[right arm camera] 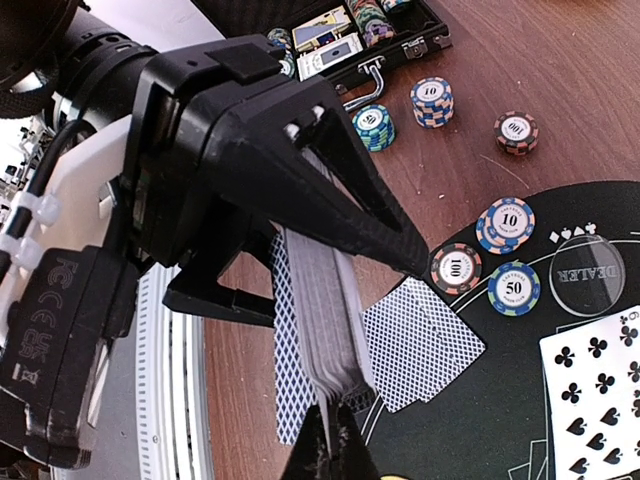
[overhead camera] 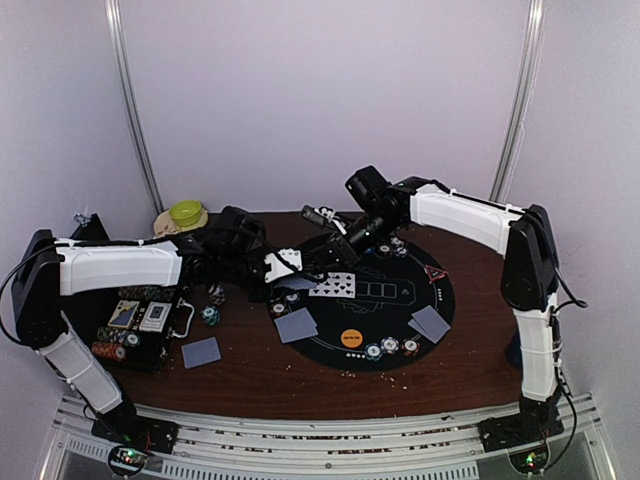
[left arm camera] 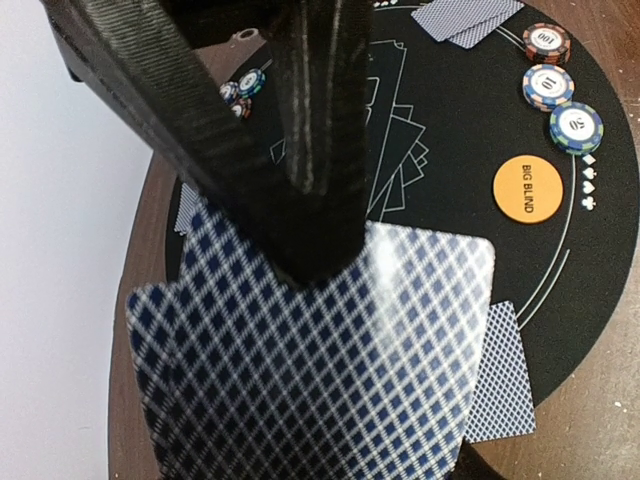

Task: Distribute texas hold em gaming equipment
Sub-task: Pick up the poker card from the face-down deck piles, then flop the poker card in the community card area.

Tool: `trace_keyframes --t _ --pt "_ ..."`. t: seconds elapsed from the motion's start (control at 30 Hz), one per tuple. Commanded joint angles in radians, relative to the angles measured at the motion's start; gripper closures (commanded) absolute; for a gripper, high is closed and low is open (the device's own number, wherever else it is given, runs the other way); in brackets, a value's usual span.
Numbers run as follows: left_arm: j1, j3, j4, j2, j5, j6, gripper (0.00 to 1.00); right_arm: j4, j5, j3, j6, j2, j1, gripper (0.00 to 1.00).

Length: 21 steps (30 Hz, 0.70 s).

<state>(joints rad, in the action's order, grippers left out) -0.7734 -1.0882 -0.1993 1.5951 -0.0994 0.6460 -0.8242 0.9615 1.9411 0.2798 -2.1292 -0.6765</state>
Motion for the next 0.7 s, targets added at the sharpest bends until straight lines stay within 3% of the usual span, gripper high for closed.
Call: trace_keyframes --t 0.0,0.4,0.67 --pt "0.001 -0.004 0.037 0.003 -0.01 0.005 0.45 -0.046 -0.032 0.029 0.047 0.06 0.012 1.0" --pt "0.001 -0.005 0.037 0.002 -0.012 0.003 0.45 -0.117 -0.058 0.004 0.127 0.127 0.077 1.0" --pt "0.0 -0.004 0.038 0.002 -0.012 0.001 0.45 -0.192 -0.272 0.003 0.116 0.138 0.127 1.0"
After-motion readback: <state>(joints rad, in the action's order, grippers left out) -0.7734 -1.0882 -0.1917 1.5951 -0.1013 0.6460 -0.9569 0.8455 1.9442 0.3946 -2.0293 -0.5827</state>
